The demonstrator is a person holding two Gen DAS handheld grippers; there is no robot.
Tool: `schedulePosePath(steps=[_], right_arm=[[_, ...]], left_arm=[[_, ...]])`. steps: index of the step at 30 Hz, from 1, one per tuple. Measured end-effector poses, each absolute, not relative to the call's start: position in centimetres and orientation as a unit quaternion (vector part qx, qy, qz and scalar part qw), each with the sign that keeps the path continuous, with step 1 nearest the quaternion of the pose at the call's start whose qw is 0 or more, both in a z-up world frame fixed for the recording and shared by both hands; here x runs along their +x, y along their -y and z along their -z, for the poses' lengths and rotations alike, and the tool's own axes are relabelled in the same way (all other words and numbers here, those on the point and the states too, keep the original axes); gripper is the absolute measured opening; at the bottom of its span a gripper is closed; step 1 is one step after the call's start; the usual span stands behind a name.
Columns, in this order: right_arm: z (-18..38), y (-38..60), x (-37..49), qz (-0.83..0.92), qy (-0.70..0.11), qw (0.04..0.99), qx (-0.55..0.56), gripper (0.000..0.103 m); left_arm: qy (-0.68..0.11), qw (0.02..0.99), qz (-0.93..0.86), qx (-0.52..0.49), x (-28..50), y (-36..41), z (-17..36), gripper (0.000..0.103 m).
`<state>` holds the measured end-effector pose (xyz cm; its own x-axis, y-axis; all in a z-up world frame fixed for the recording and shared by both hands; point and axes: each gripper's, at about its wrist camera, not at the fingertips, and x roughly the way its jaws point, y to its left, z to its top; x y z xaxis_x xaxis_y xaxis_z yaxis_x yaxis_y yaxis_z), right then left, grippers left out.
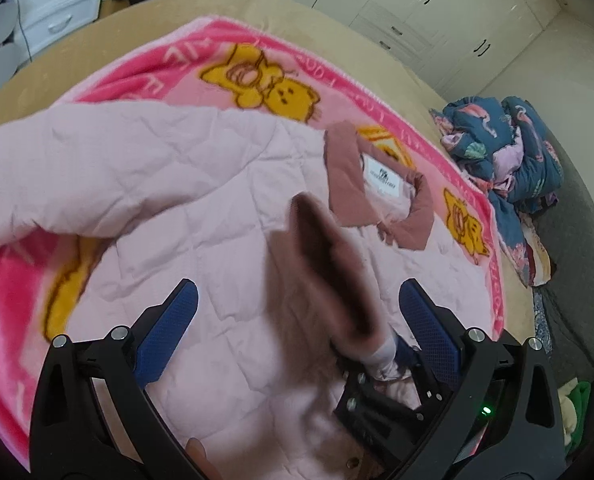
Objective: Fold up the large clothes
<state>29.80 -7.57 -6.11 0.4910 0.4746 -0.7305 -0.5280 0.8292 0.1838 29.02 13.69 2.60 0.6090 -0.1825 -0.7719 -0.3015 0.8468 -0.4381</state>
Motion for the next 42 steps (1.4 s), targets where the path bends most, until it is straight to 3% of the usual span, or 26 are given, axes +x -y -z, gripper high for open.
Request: schedulePosePath(steps=[2, 7, 13, 18, 19, 21, 23, 25, 26, 27, 36, 42], right_arm=[[5.9, 7.4, 29.0, -0.297, -0.412, 0.86, -0.038, 0.077], [4.9, 9.7, 27.3, -0.312, -0.412, 0.856, -0.007, 0.085], [4.3, 15.6, 25.8, -0.273, -0.42, 0.864, 0.038, 0.089], [4.5, 21.0, 25.0, -0.225, -0.434, 0.871, 0.055, 0.089], [4.4, 22.2, 24.8, -0.216, -0.432, 0.874, 0.057, 0.089], [4.1, 24.5, 24.4, -0.192, -0.427, 0.881, 0.066, 0.089], [3.8, 26.2, 24.2, -0.182, -0.423, 0.884, 0.079, 0.089], [3.4, 27.8, 23.8, -0.163, -0.419, 0.89, 0.08, 0.089], [3.3, 28.2, 23.7, -0.158, -0.417, 0.892, 0.08, 0.089], [3.1, 28.8, 23.6, -0.155, -0.414, 0.893, 0.083, 0.089], [1.8, 30.2, 24.0, -0.144, -0.396, 0.9, 0.109, 0.089], [1.8, 29.2, 25.7, -0.143, -0.394, 0.901, 0.111, 0.09]], left_arm=[[-0.448, 0.848, -0.03, -0.283, 29.1, -13.5, -1.9, 0.094], [-0.473, 0.828, -0.021, -0.299, 29.6, -13.0, 0.6, 0.094], [-0.503, 0.801, -0.009, -0.325, 30.3, -12.0, 4.0, 0.094], [-0.511, 0.809, -0.023, -0.29, 30.7, -10.2, 5.2, 0.092], [-0.509, 0.814, -0.024, -0.277, 30.8, -9.9, 5.1, 0.089], [-0.507, 0.825, -0.022, -0.249, 31.0, -8.9, 5.2, 0.067], [-0.505, 0.831, -0.022, -0.231, 31.1, -8.3, 5.0, 0.057], [-0.496, 0.841, -0.018, -0.215, 31.0, -7.9, 4.3, 0.037], [-0.488, 0.847, -0.018, -0.208, 31.0, -7.8, 3.6, 0.017], [-0.482, 0.852, -0.018, -0.204, 30.9, -7.9, 2.9, 0.009], [-0.383, 0.911, 0.018, -0.153, 31.6, -9.4, -7.5, 0.007], [-0.411, 0.905, -0.015, -0.108, 33.1, -10.5, -3.9, 0.008]])
